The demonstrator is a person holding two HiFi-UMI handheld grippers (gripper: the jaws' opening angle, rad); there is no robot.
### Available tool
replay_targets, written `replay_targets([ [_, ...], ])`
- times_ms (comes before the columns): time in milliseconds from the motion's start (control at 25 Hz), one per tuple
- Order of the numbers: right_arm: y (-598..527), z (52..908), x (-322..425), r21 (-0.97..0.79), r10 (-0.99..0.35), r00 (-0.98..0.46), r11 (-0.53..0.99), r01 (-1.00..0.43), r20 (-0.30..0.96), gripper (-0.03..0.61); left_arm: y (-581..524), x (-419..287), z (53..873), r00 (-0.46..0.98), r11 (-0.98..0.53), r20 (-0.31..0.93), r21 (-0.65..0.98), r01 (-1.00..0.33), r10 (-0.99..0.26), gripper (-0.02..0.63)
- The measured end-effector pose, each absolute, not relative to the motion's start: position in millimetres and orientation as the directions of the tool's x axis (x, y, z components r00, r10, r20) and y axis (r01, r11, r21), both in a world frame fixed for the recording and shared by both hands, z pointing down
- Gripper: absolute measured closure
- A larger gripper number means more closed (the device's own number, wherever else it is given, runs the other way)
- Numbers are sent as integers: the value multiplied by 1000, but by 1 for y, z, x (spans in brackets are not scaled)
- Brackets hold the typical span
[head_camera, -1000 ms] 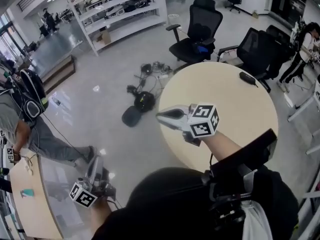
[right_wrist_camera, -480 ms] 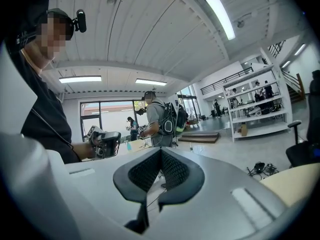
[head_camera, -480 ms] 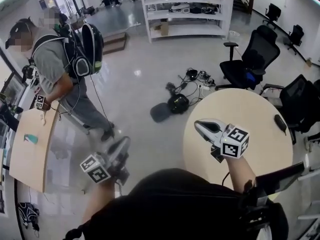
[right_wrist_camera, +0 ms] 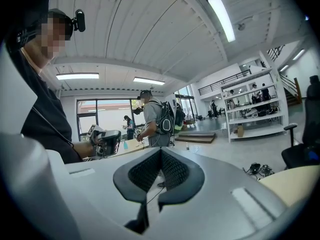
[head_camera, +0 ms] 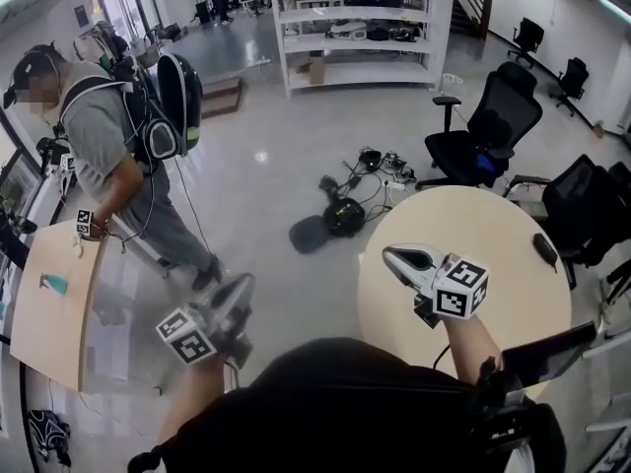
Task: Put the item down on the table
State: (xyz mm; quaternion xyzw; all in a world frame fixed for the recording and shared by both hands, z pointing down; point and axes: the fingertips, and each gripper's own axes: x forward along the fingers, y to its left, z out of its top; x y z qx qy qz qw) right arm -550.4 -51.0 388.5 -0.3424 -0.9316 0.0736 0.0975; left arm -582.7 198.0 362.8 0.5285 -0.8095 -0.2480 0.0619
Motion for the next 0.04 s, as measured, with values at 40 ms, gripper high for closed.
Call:
replay_targets([
  [40, -51, 389, -550, -205, 649, -749, 757, 621, 130, 566, 200, -584, 362, -433, 317, -166, 465, -827, -886, 615],
])
